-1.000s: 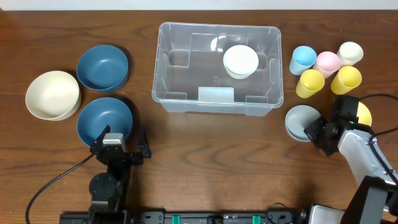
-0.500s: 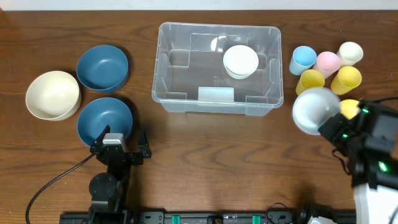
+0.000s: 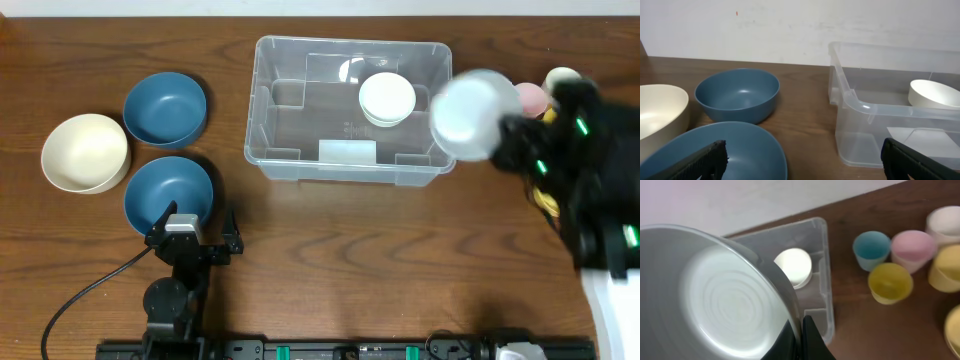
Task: Pack container
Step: 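Carry the grey bowl over the bin and stack it on the white bowl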
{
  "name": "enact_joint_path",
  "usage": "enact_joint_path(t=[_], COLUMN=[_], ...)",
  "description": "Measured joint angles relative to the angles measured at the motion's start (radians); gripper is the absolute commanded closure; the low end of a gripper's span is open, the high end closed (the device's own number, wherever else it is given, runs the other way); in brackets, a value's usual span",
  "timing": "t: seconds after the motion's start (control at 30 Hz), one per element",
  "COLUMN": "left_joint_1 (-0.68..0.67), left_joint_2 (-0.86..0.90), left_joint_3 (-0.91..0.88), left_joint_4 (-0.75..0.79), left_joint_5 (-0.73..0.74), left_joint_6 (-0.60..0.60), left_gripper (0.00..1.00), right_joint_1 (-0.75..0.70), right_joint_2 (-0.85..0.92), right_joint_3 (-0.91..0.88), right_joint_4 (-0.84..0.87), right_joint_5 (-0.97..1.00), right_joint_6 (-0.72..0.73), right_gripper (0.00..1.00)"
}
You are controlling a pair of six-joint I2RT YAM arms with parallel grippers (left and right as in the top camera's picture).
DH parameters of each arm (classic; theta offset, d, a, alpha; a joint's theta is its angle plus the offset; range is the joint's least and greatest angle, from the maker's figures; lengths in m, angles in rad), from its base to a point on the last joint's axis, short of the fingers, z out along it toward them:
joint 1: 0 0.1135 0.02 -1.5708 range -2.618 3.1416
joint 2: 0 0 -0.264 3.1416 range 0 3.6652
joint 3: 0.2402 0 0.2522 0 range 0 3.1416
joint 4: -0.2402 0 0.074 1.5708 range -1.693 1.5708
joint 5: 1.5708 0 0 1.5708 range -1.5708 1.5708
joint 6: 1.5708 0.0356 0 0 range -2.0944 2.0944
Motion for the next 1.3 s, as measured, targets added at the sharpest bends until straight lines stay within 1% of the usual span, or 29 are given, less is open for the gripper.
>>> enact_joint_path(t=[0.17, 0.27, 0.4, 0.7, 1.03, 1.07, 1.1, 1.2, 1.23, 1.3], left_joint_1=[0.000, 0.000, 0.000, 0.000, 0.000, 0.000, 0.000, 0.000, 0.000, 0.000], left_joint_2=[0.000, 0.000, 0.000, 0.000, 0.000, 0.000, 0.000, 0.000, 0.000, 0.000], left_joint_3=[0.000, 0.000, 0.000, 0.000, 0.000, 0.000, 0.000, 0.000, 0.000, 0.000], left_joint_4=[0.000, 0.000, 0.000, 0.000, 0.000, 0.000, 0.000, 0.000, 0.000, 0.000], left_joint_5=[0.000, 0.000, 0.000, 0.000, 0.000, 0.000, 0.000, 0.000, 0.000, 0.000], left_joint_6=[0.000, 0.000, 0.000, 0.000, 0.000, 0.000, 0.000, 0.000, 0.000, 0.000], left_gripper=[0.02, 0.02, 0.02, 0.02, 0.02, 0.02, 0.02, 0.02, 0.02, 0.02], right_joint_1=[0.090, 0.132, 0.167, 0.174, 0.174, 0.174, 0.174, 0.174, 0.174, 0.174], right_joint_2=[0.290, 0.430, 0.567, 0.772, 0.925, 0.938, 0.942, 0.948, 0.948, 0.948], right_joint_3=[0.149, 0.219, 0.278, 0.289, 0.290, 0.290, 0.290, 0.290, 0.290, 0.294], right_joint_4=[0.005, 0.007, 0.026, 0.118, 0.193, 0.200, 0.201, 0.219, 0.223, 0.224], right_joint_5=[0.057, 0.098, 0.148, 0.200, 0.209, 0.209, 0.209, 0.210, 0.210, 0.210], right_joint_6=[-0.023, -0.029, -0.035, -0.037, -0.039, -0.039, -0.038, -0.044, -0.044, -0.054], right_gripper=[0.99, 0.99, 0.99, 0.99, 0.99, 0.97, 0.93, 0.69, 0.63, 0.57])
